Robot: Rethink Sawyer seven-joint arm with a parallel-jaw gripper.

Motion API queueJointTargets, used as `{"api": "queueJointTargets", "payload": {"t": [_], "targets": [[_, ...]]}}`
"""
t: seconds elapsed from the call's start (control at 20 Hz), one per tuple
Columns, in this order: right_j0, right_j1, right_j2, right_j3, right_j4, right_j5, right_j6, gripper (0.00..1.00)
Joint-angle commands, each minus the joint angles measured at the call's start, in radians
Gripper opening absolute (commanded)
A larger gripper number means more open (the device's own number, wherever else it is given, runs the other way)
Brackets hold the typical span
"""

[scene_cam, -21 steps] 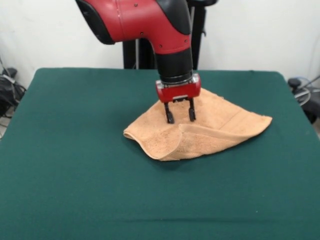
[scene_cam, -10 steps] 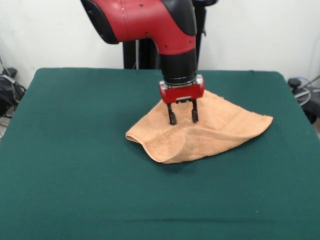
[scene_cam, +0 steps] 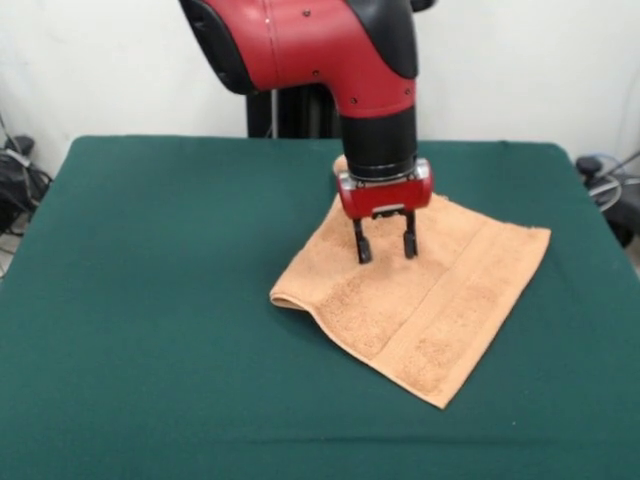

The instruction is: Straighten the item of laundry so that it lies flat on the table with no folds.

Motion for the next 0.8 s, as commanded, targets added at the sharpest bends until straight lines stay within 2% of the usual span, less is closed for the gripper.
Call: {"api": "queueJointTargets", "payload": {"t": [0.05,0.35,0.6,0.8], "targets": [[0.02,0.012,0.109,-0.105,0.05,0.026,0.091,1.0],[-0.022,0.084,0.105,-0.097,-0.001,-0.048,0.08,1.0],[-0.007,0.134,0.006,-0.078,-0.082,-0.14,0.077,1.0],[0.035,0.151,-0.075,-0.063,-0.095,-0.176,0.096,1.0]]}}
